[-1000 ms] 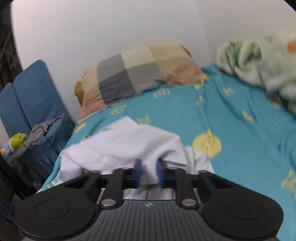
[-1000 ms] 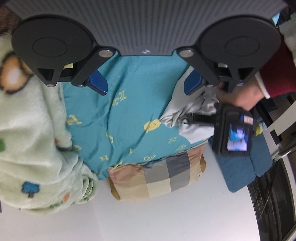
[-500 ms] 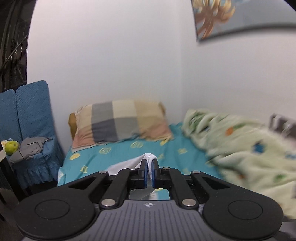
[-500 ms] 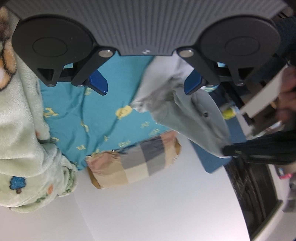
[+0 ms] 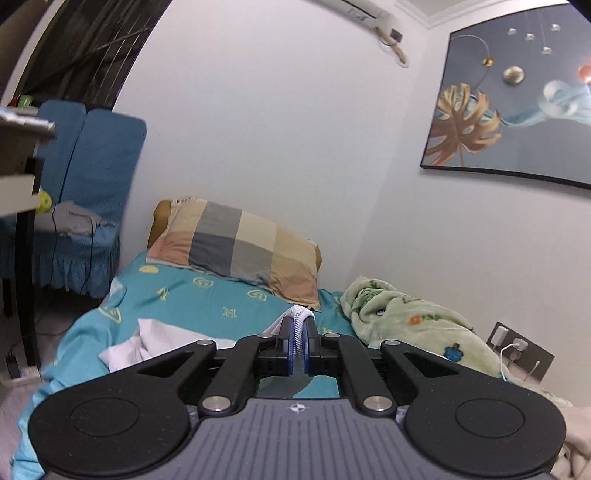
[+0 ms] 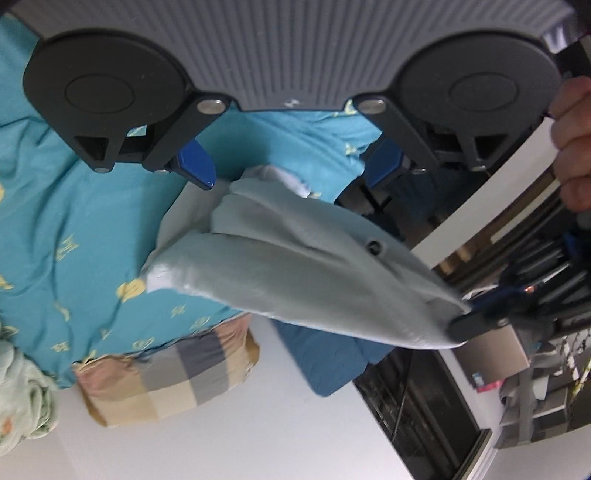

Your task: Fold clothes

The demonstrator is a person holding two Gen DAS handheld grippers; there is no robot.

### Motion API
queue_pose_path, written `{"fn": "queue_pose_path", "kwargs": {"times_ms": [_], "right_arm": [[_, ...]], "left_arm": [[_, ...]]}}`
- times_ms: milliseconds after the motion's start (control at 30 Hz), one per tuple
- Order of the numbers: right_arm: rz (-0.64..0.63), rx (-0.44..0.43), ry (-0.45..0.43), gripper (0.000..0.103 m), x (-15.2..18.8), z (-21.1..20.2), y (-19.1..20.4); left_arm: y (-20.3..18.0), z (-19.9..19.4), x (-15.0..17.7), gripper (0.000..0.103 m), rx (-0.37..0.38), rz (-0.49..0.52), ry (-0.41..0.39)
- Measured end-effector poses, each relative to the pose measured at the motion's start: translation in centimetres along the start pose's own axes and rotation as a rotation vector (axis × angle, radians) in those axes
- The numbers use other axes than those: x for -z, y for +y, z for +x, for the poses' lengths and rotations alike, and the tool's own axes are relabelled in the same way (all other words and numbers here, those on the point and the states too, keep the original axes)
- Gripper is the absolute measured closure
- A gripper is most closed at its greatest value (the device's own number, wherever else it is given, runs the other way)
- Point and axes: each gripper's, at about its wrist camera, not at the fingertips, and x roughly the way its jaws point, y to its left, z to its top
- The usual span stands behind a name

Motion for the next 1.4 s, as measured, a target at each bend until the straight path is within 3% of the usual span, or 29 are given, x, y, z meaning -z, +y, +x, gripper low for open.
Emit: {"fn": "queue_pose_path", "kwargs": {"times_ms": [200, 333, 400, 467, 567, 667, 867, 1000, 1133, 1333, 1400], "right_arm": [[0.056, 0.051, 0.044, 0.045, 0.3, 4.0, -0.1], [0.067, 0.064, 0.084, 0.059, 0.7, 6.6, -0.4], [0.078, 0.073, 0.09, 0.084, 0.8, 7.6, -0.8], [0.083, 0.093, 0.073, 0.089, 0.5, 7.8, -1.2], [0.066, 0.136, 0.053, 0.091, -0.2, 7.0, -1.6], [-0.032, 0.203, 0.005, 0.092, -1.2, 5.3, -0.7], [-0.153, 0.258, -0.042, 0.093, -4.5, 0.7, 0.3], [-0.306, 0.275, -0.112, 0.093, -6.4, -3.6, 1.6], [-0.431, 0.296, -0.058, 0.093, -7.7, -5.2, 1.6], [-0.097, 0.315, 0.105, 0.09, -6.2, -2.3, -4.9], [0.018, 0.32, 0.159, 0.085, -5.6, -1.4, -6.9]], "left_arm": [[3.1, 2.1, 0.6, 0.097, -0.004, -0.05, 0.018], [4.6, 3.3, 0.8, 0.097, -0.003, -0.079, 0.027], [5.0, 3.6, 1.0, 0.097, -0.007, -0.086, 0.035], [5.4, 4.0, 1.1, 0.097, -0.019, -0.09, 0.041], [6.0, 4.3, 1.1, 0.098, -0.026, -0.114, 0.051], [5.6, 3.9, 1.0, 0.098, -0.007, -0.101, 0.031], [4.7, 2.7, 0.9, 0.098, 0.015, -0.088, 0.002], [4.2, 2.3, 0.9, 0.098, 0.029, -0.08, 0.009], [3.7, 2.3, 1.1, 0.098, 0.039, -0.062, 0.021], [2.3, 4.8, 3.1, 0.098, 0.041, -0.009, 0.124], [2.1, 6.0, 3.7, 0.098, 0.025, 0.018, 0.152]]}}
